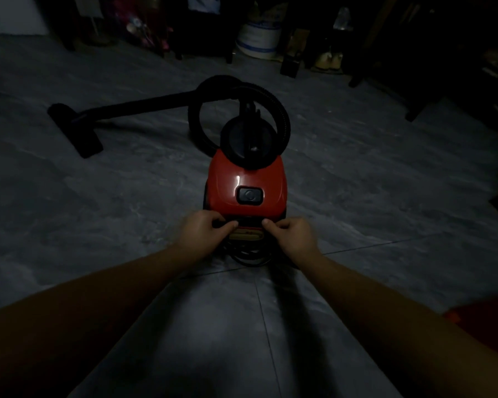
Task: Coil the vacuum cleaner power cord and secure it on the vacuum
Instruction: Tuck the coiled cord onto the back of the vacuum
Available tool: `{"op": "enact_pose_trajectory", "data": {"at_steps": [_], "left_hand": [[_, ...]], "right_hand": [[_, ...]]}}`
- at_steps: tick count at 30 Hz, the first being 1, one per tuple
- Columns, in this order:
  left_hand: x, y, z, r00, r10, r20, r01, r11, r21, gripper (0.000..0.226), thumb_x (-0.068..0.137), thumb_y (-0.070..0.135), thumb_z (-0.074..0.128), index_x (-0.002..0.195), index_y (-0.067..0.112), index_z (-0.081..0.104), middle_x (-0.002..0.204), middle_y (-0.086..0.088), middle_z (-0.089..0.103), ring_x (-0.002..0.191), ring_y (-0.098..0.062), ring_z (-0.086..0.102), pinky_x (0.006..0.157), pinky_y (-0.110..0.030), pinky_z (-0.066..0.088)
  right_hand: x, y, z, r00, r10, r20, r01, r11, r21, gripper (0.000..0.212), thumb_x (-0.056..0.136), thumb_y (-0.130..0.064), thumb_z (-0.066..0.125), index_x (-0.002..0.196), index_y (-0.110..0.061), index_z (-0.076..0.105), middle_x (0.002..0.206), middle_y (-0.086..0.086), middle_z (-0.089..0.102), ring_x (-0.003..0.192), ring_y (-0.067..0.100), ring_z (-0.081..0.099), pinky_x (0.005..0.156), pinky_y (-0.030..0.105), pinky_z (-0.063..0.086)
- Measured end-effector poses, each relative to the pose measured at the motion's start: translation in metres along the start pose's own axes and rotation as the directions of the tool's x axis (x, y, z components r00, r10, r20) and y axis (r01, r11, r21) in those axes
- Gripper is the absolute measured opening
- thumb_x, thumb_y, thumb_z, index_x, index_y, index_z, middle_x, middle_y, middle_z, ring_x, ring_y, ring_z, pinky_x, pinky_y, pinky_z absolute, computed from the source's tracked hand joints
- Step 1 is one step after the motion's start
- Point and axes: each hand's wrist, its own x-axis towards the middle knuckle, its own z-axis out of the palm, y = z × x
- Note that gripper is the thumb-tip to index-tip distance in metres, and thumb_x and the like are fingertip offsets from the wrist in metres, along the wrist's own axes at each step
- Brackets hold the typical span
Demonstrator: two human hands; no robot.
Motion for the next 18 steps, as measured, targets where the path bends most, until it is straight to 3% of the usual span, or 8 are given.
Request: {"op": "enact_pose_trajectory", "data": {"at_steps": [5, 14, 18], "left_hand": [[-0.006, 0.007, 0.003, 0.995, -0.091, -0.036, 0.091, 0.996, -0.012, 0.029, 0.085, 0.048, 0.07, 0.077, 0.021, 0.072, 0.067, 0.01, 0.068, 0.06, 0.0, 0.062, 0.053, -0.017, 0.04], [-0.002, 0.02, 0.011, 0.953, -0.297, -0.066, 0.284, 0.945, -0.161, 0.046, 0.078, 0.055, 0.075, 0.072, 0.01, 0.07, 0.066, -0.002, 0.07, 0.061, -0.015, 0.068, 0.056, -0.029, 0.052], [-0.001, 0.022, 0.011, 0.945, -0.323, -0.053, 0.31, 0.935, -0.171, 0.046, 0.078, 0.052, 0.076, 0.072, 0.007, 0.069, 0.067, -0.005, 0.07, 0.061, -0.017, 0.067, 0.055, -0.028, 0.052]], "right_hand": [[0.004, 0.007, 0.017, 0.98, 0.2, 0.001, -0.19, 0.929, 0.318, 0.039, 0.064, -0.055, 0.083, 0.061, -0.019, 0.067, 0.072, 0.003, 0.075, 0.073, 0.021, 0.073, 0.08, 0.043, 0.061], [0.002, 0.004, 0.026, 0.972, 0.234, 0.002, -0.214, 0.883, 0.418, 0.05, 0.046, -0.065, 0.077, 0.06, -0.019, 0.063, 0.067, 0.001, 0.074, 0.069, 0.021, 0.073, 0.076, 0.046, 0.061], [-0.004, 0.0, 0.03, 0.973, 0.231, 0.012, -0.214, 0.878, 0.428, 0.062, 0.043, -0.073, 0.076, 0.072, -0.019, 0.062, 0.076, 0.001, 0.074, 0.073, 0.019, 0.072, 0.075, 0.042, 0.061]]}}
